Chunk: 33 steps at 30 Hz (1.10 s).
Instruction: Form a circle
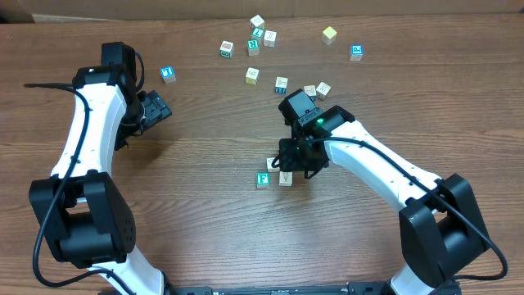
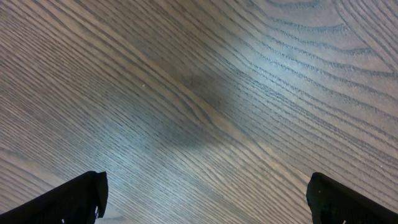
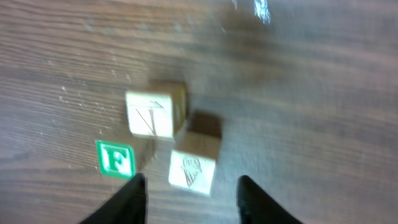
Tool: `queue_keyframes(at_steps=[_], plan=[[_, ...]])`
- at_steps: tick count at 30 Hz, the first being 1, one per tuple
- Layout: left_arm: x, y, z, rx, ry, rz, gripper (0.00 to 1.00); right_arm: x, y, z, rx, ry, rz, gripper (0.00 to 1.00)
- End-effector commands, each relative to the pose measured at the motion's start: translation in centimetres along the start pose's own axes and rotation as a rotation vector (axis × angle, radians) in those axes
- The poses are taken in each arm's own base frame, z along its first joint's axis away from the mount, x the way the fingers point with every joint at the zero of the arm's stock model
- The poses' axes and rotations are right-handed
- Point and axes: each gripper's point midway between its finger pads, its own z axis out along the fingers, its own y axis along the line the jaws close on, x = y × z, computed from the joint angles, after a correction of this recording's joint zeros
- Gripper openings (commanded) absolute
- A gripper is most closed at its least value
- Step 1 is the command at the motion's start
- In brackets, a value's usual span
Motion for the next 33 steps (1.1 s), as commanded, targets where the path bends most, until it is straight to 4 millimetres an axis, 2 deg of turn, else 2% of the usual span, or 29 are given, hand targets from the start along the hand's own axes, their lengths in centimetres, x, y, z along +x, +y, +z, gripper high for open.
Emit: queue_keyframes(at_steps=[1,3,4,5,8,10,26,33], plan=[[-0.6,-0.1,-0.5,0.001,-0.023,0.009,1.0,0.4,0.3,-0.5,-0.014,0.023,0.035,0.32],[-0.6,-0.1,-0.5,0.001,-0.023,0.009,1.0,1.0,-0.1,-0.5,0.004,0.047,0.073,0.23],[-0.6,-0.1,-0.5,0.001,-0.023,0.009,1.0,1.2,-0.4,-0.4,0.02,0.048,0.094,0.22],[-0.6,-0.1,-0.5,0.001,-0.023,0.009,1.0,1.1,-0.9,-0.3,0.041,0.04,0.117,0.22],[-0.6,-0.1,-0.5,0.001,-0.023,0.009,1.0,0.2,-2.8,0.0,0.134,-0.027,0.191,0.07],[-0.6,-0.1,-0.5,0.001,-0.023,0.009,1.0,0.1,-3.0,0.3,0.142,-0.043,0.215,0.04],[-0.6,-0.1,-0.5,0.001,-0.023,0.009,1.0,0.9,-3.6,2.0,0.139,-0.035,0.244,0.04],[-0.6,-0.1,-0.5,0.001,-0.023,0.009,1.0,1.2,-3.0,2.2,0.1,-0.017,0.244,0.04]])
